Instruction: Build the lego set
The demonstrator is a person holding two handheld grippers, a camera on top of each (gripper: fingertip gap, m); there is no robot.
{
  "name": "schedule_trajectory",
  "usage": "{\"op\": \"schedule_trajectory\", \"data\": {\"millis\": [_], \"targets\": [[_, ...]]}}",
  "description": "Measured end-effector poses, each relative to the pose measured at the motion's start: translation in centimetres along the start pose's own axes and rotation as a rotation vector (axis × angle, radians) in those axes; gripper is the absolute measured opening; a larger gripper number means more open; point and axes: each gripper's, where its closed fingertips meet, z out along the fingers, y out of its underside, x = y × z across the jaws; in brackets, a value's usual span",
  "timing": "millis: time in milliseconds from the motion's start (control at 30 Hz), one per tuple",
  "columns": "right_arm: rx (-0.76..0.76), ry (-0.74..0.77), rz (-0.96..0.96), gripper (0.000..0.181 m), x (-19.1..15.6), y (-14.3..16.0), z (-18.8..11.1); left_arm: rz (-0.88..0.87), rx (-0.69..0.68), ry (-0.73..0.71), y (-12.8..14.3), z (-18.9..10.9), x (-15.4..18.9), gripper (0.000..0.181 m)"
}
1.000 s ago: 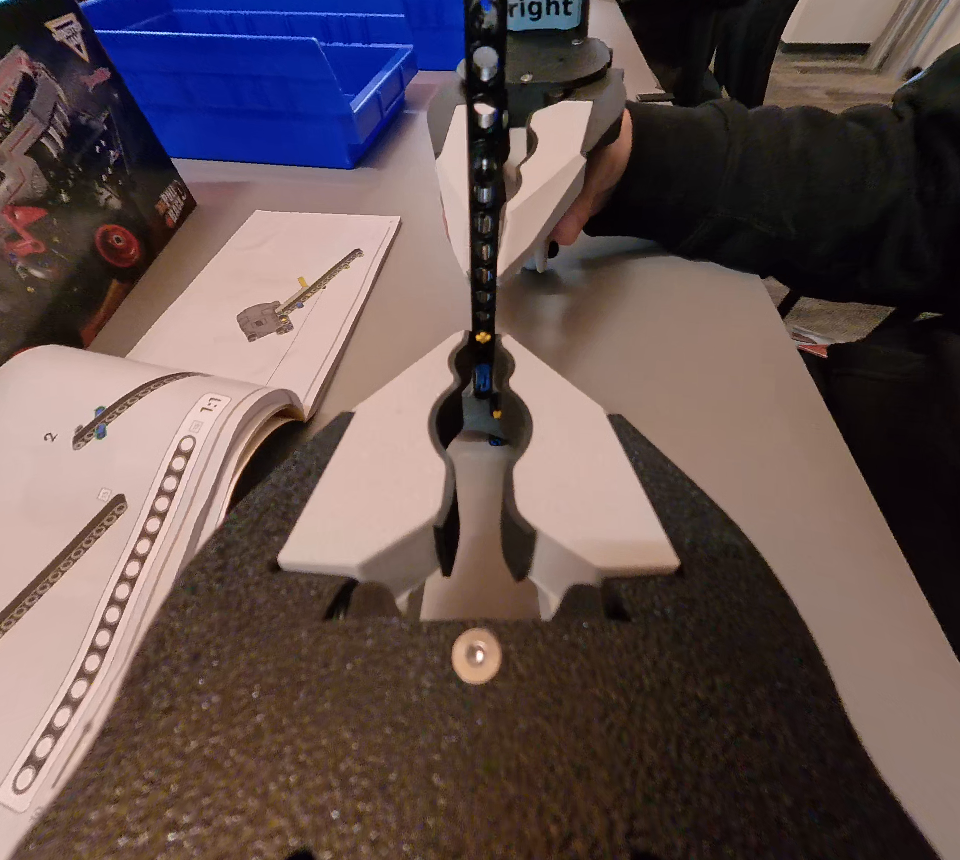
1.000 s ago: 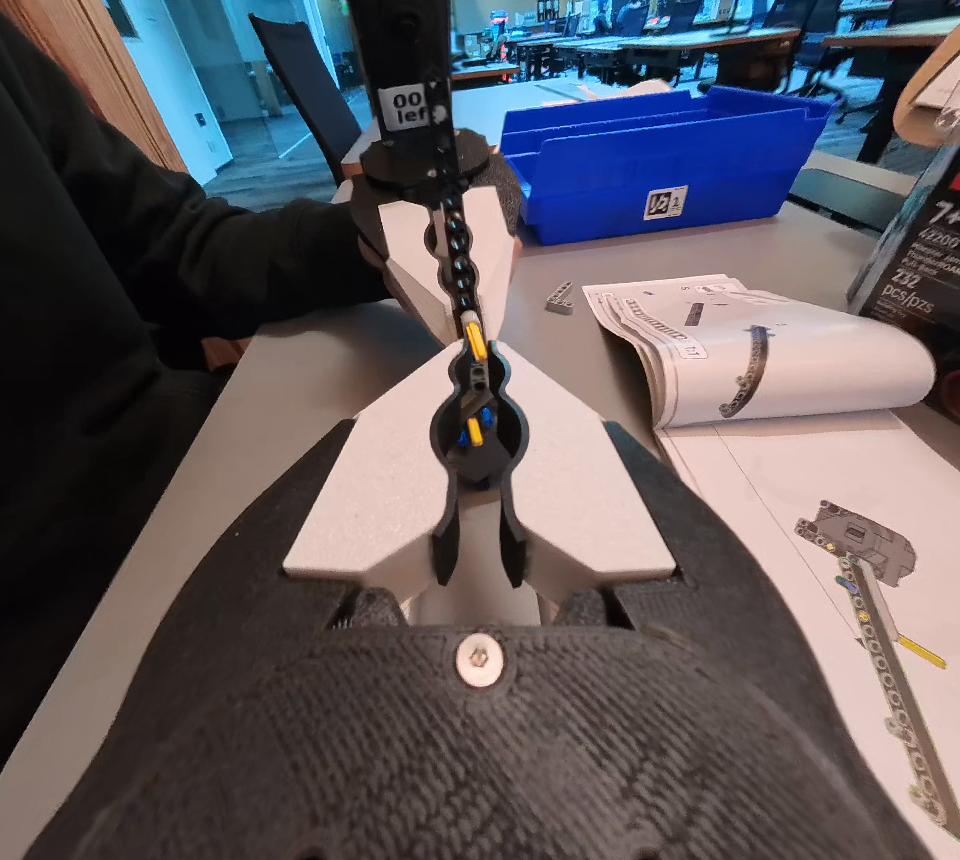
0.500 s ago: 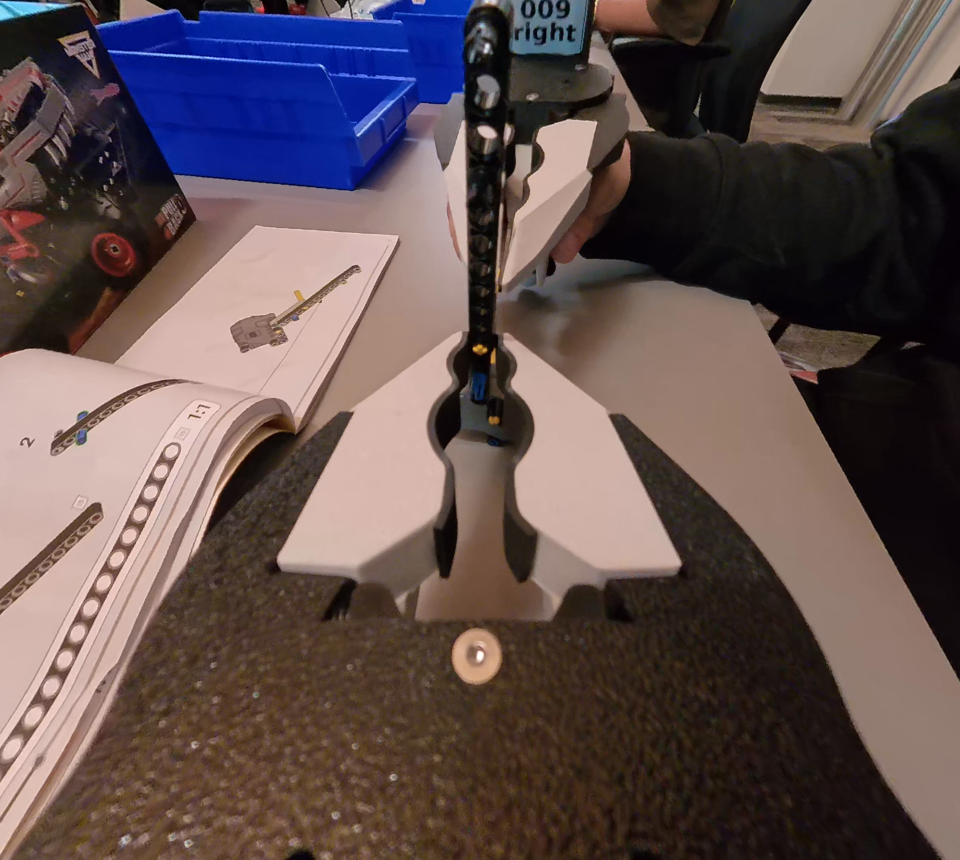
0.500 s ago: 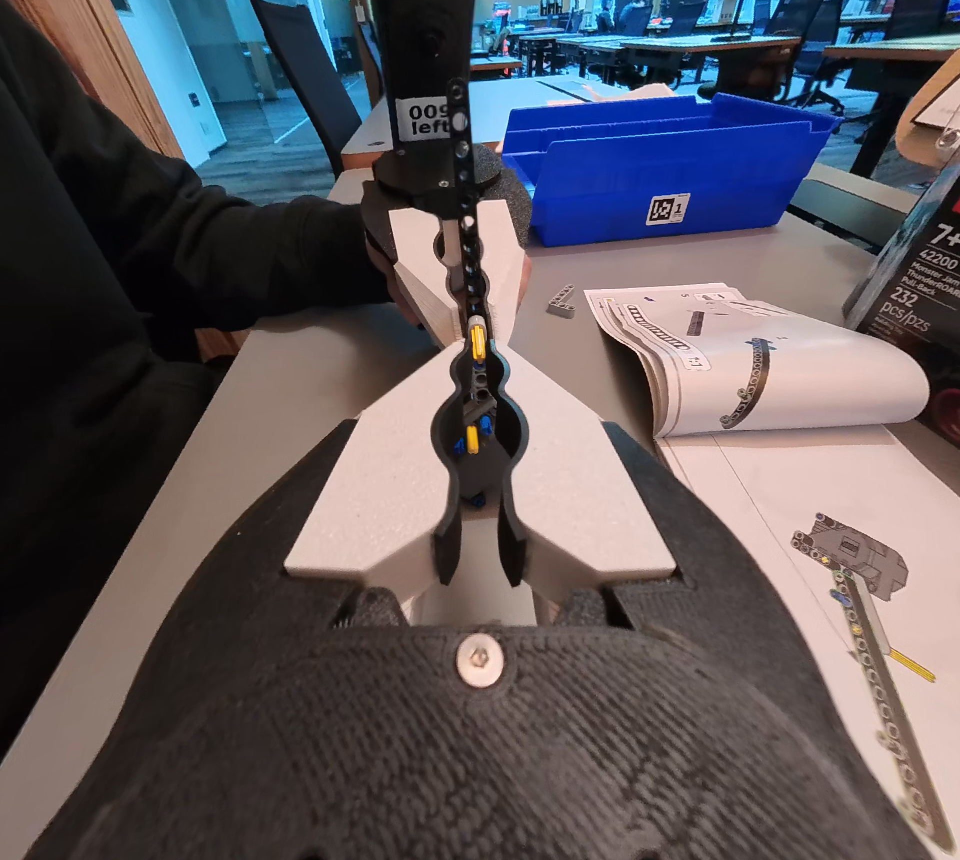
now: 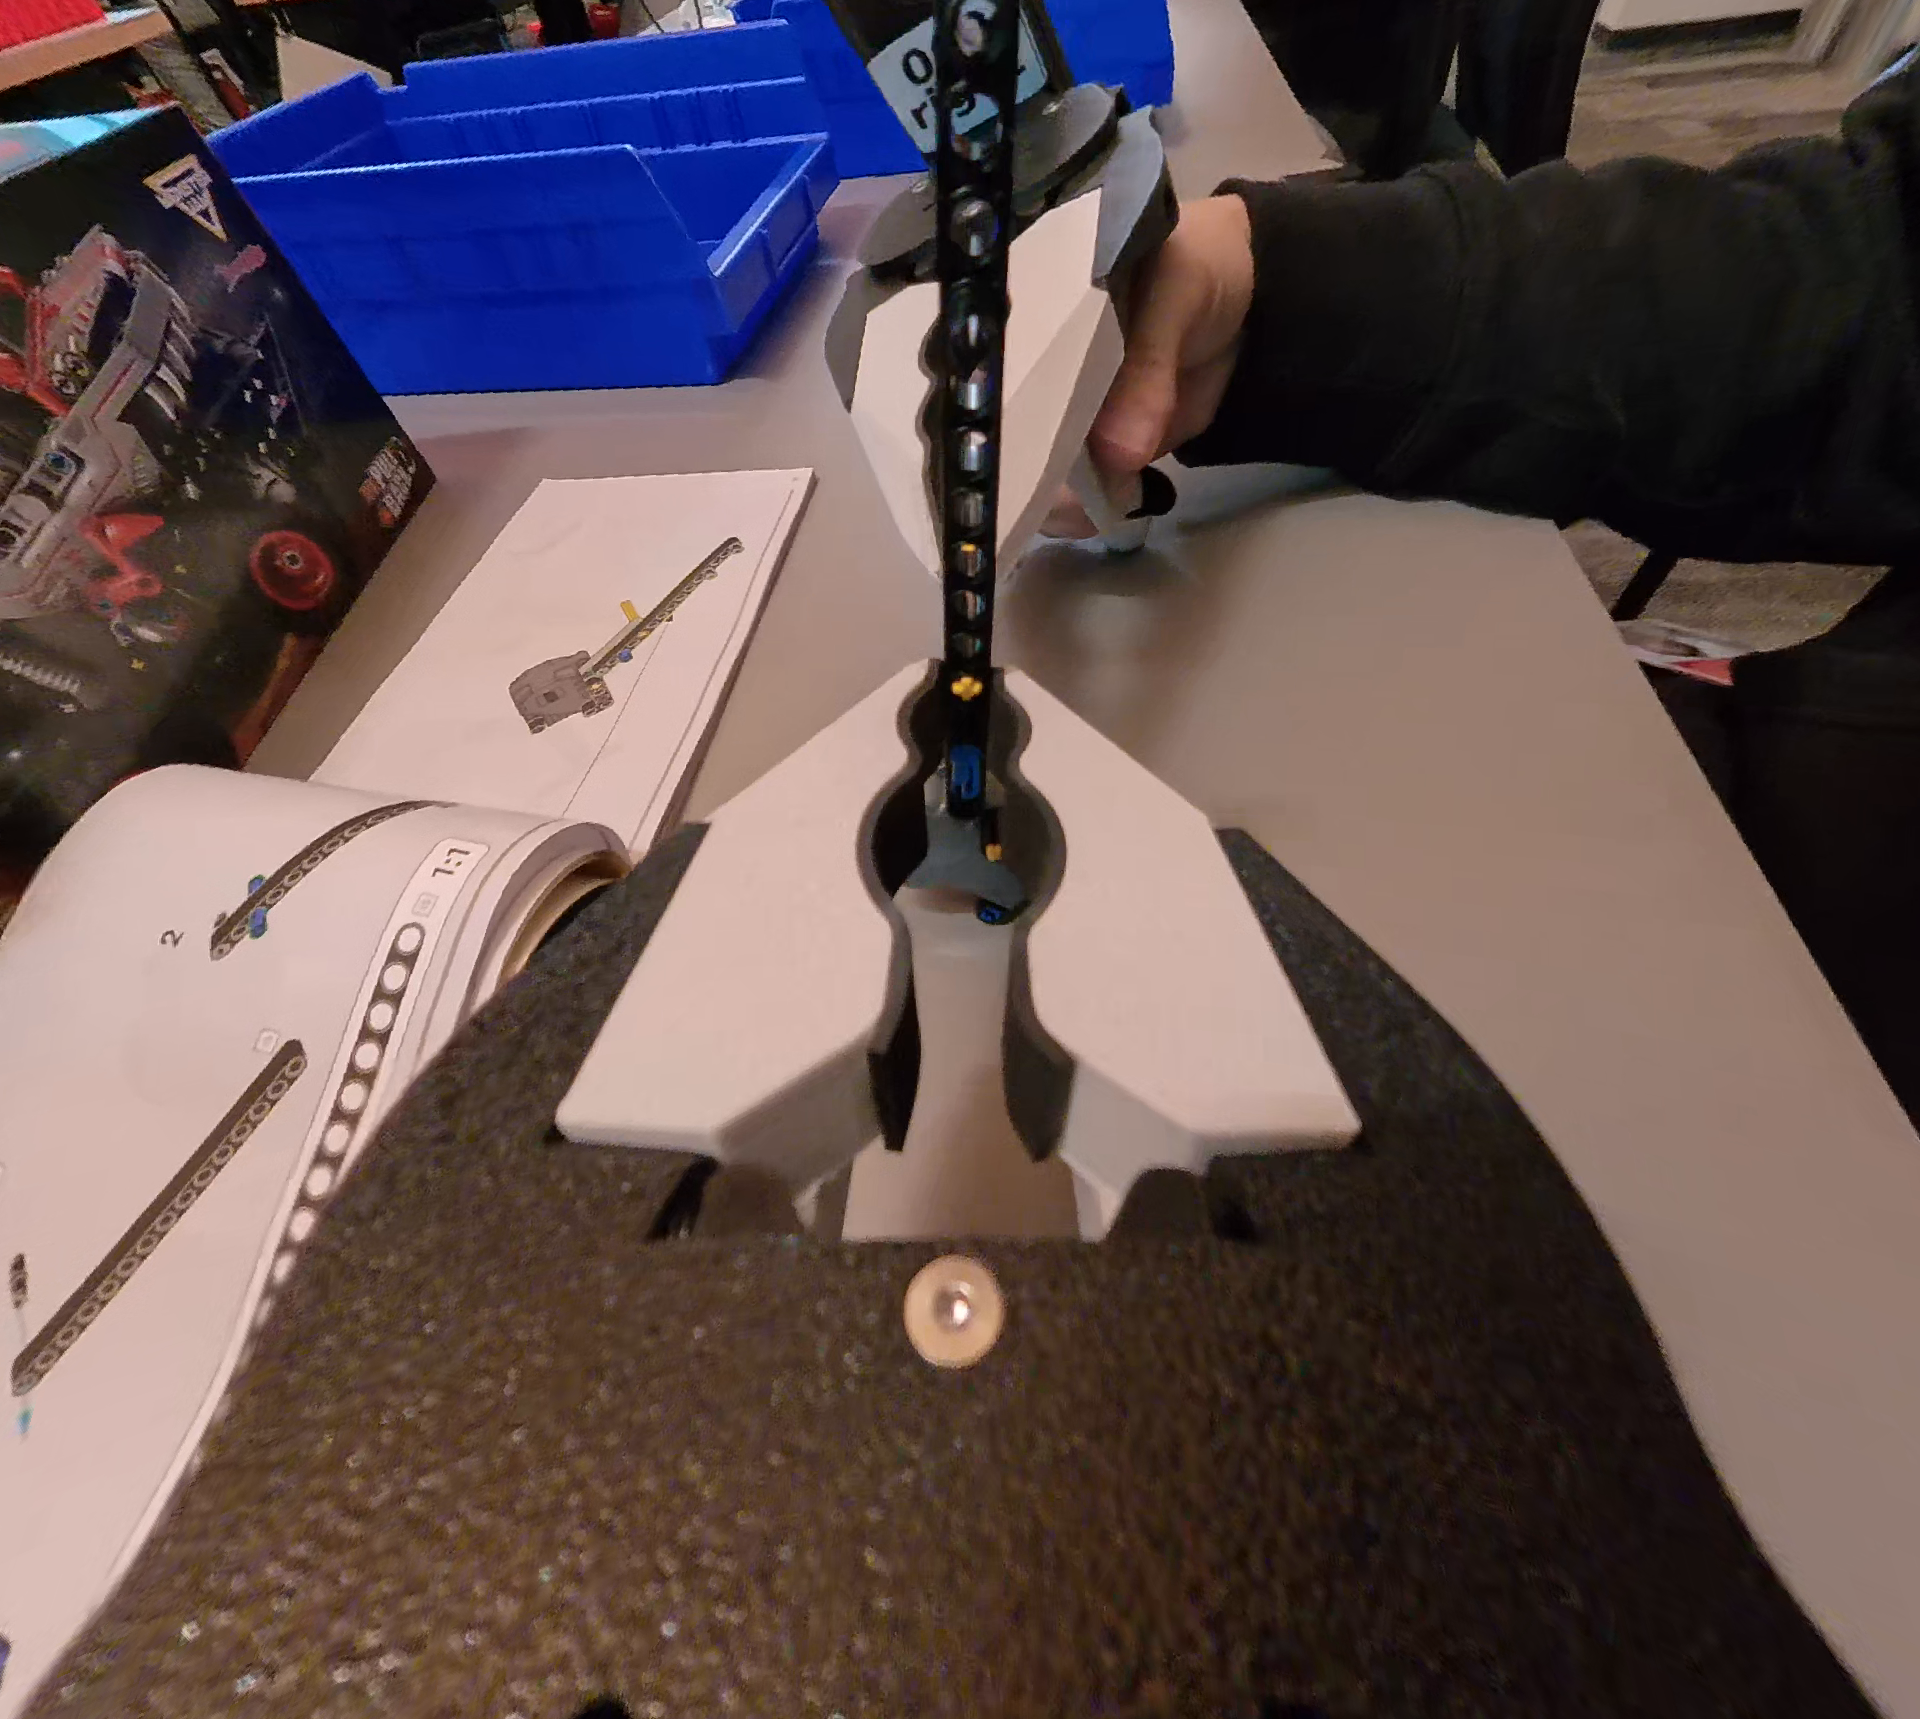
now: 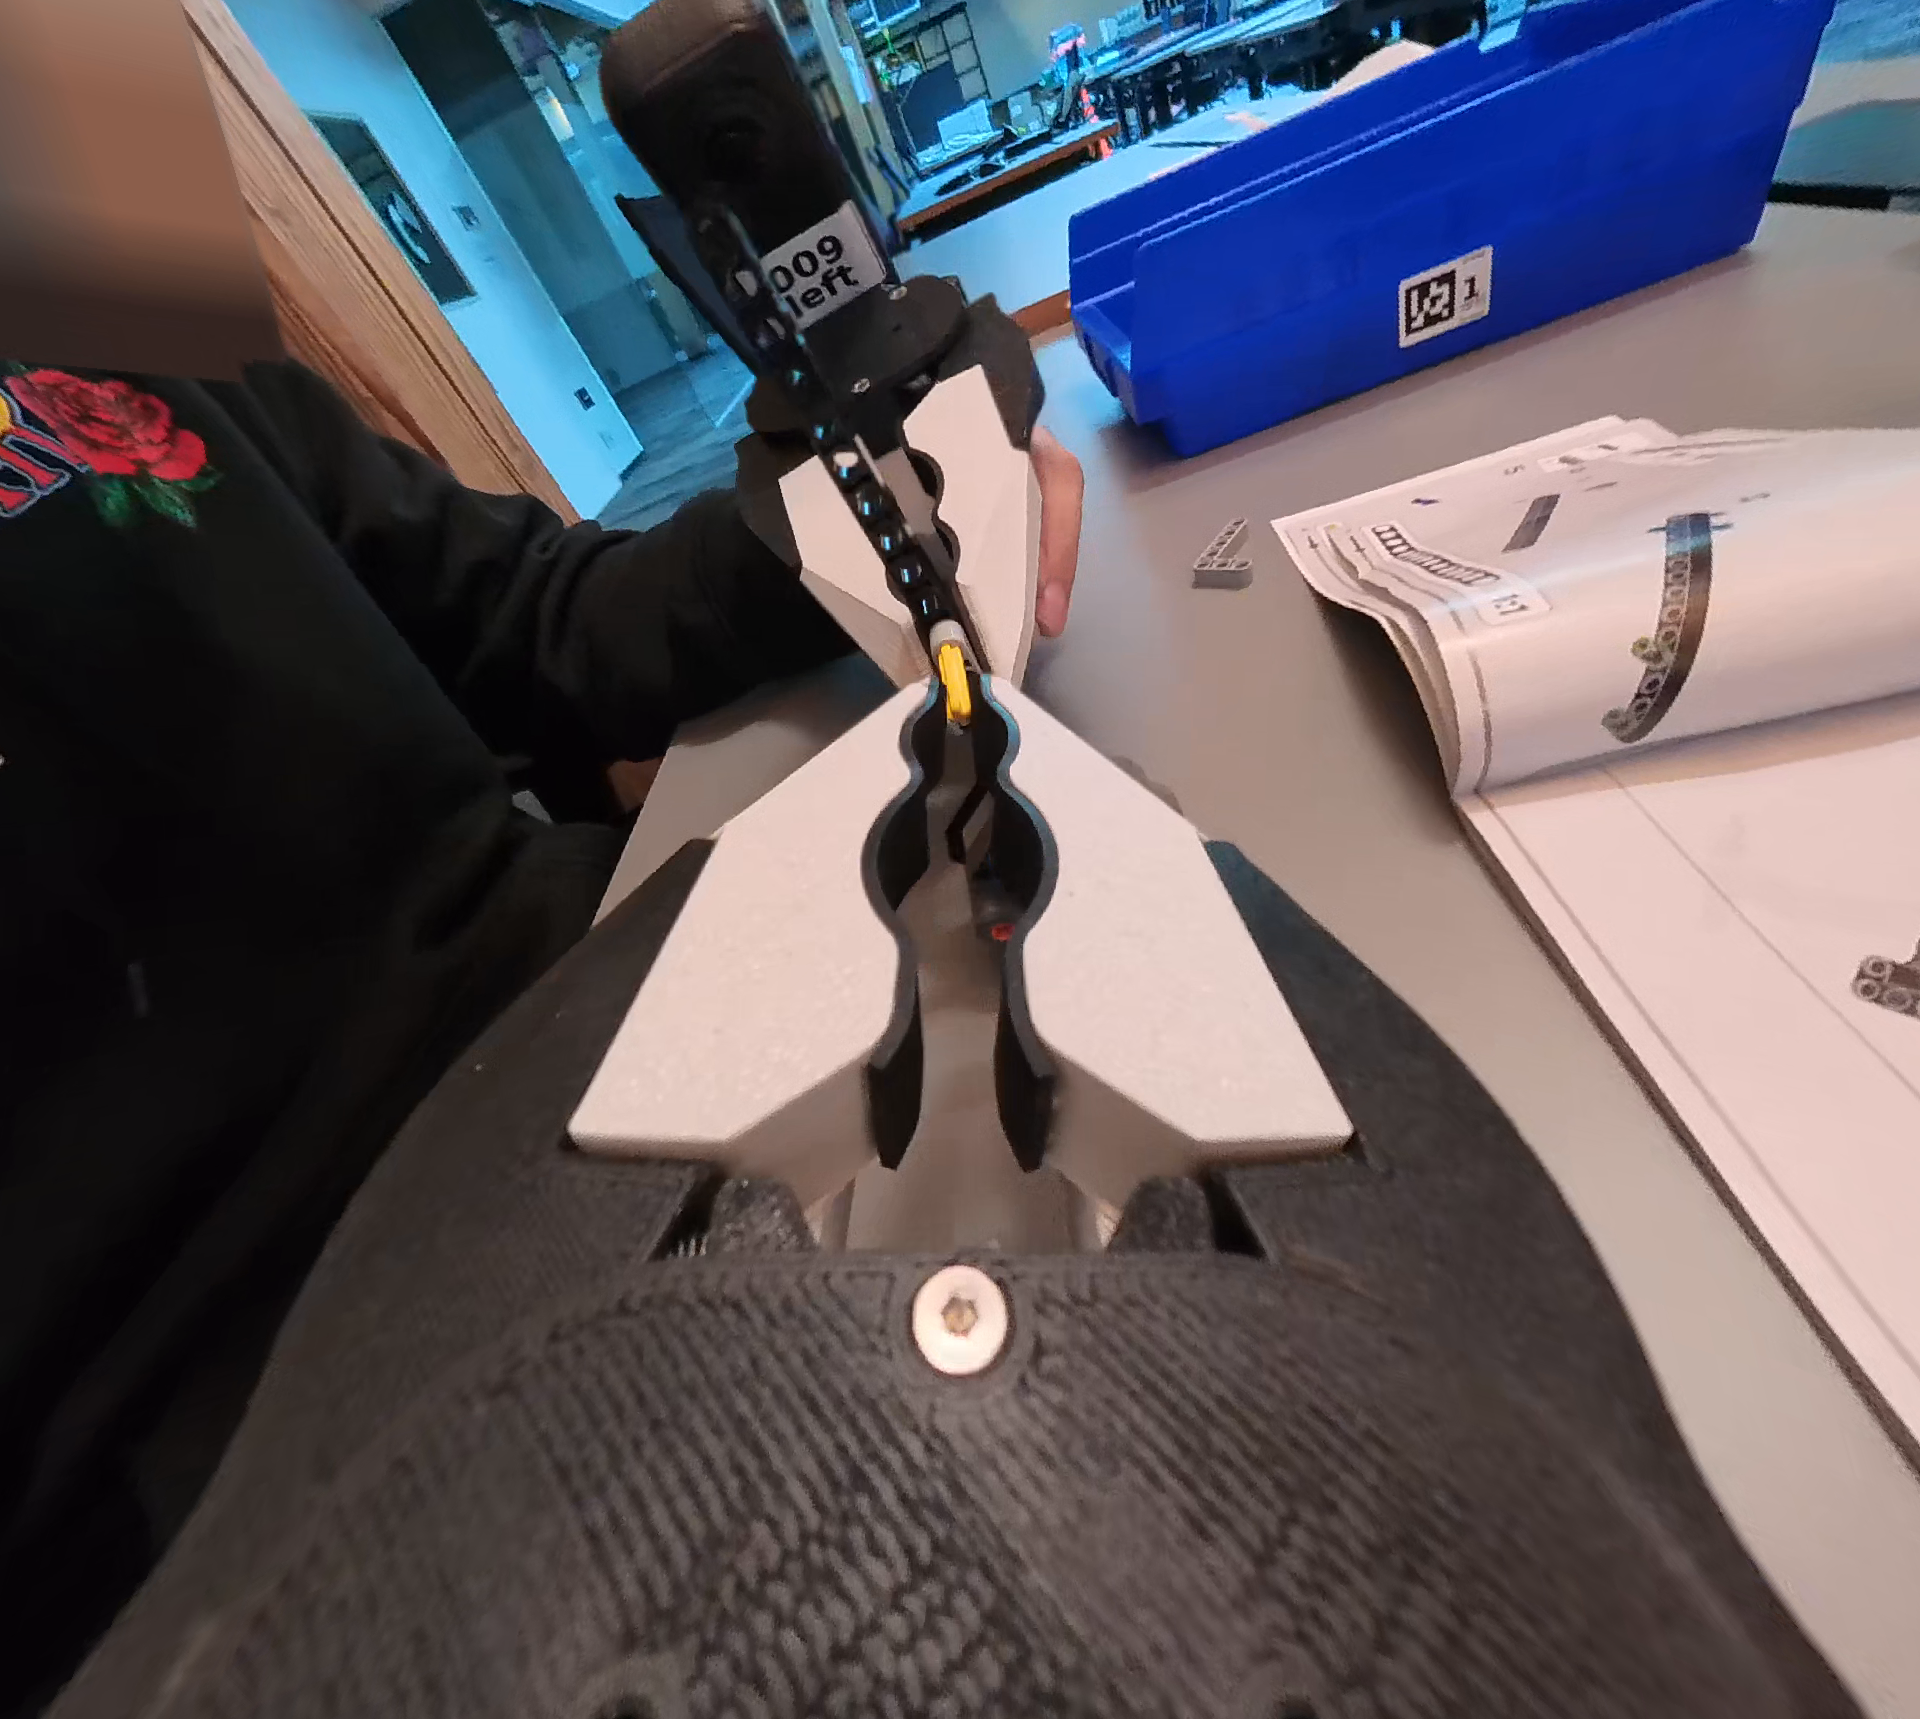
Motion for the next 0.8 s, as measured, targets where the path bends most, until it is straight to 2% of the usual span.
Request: {"op": "schedule_trajectory", "data": {"millis": [100, 267, 467, 533, 600, 633, 733, 800], "targets": [[0.0, -0.005, 0.024, 0.002, 0.1, 0.0, 0.0, 0.0, -0.002, -0.002, 0.0, 0.0, -0.1, 0.005], [-0.027, 0.011, -0.097, 0.002, -0.1, 0.2, -0.3, -0.049, 0.009, 0.029, 0.0, 0.2, 0.2, 0.005], [-0.024, 0.038, -0.159, 0.002, 0.0, 0.1, -0.4, -0.038, 0.008, 0.021, -0.1, 0.3, 0.2, 0.005], [0.02, 0.112, -0.204, 0.022, 0.9, -0.7, -1.0, -0.055, 0.018, 0.028, -1.0, 0.1, -0.1, 0.005], [0.084, 0.183, -0.246, 0.044, 1.4, -1.9, -2.3, -0.037, -0.041, 0.039, -2.9, -0.5, -0.6, 0.005], [0.121, 0.206, -0.267, 0.047, 1.5, -2.5, -3.1, 0.012, -0.105, 0.027, -4.4, -0.9, -1.1, 0.005], [0.26, 0.304, -0.327, 0.046, 2.4, -3.9, -5.7, 0.168, -0.279, -0.036, -11.4, -2.5, -2.9, 0.005], [0.346, 0.356, -0.332, 0.045, 2.6, -4.7, -7.0, 0.169, -0.341, -0.076, -16.6, -3.2, -4.0, 0.005]]}}
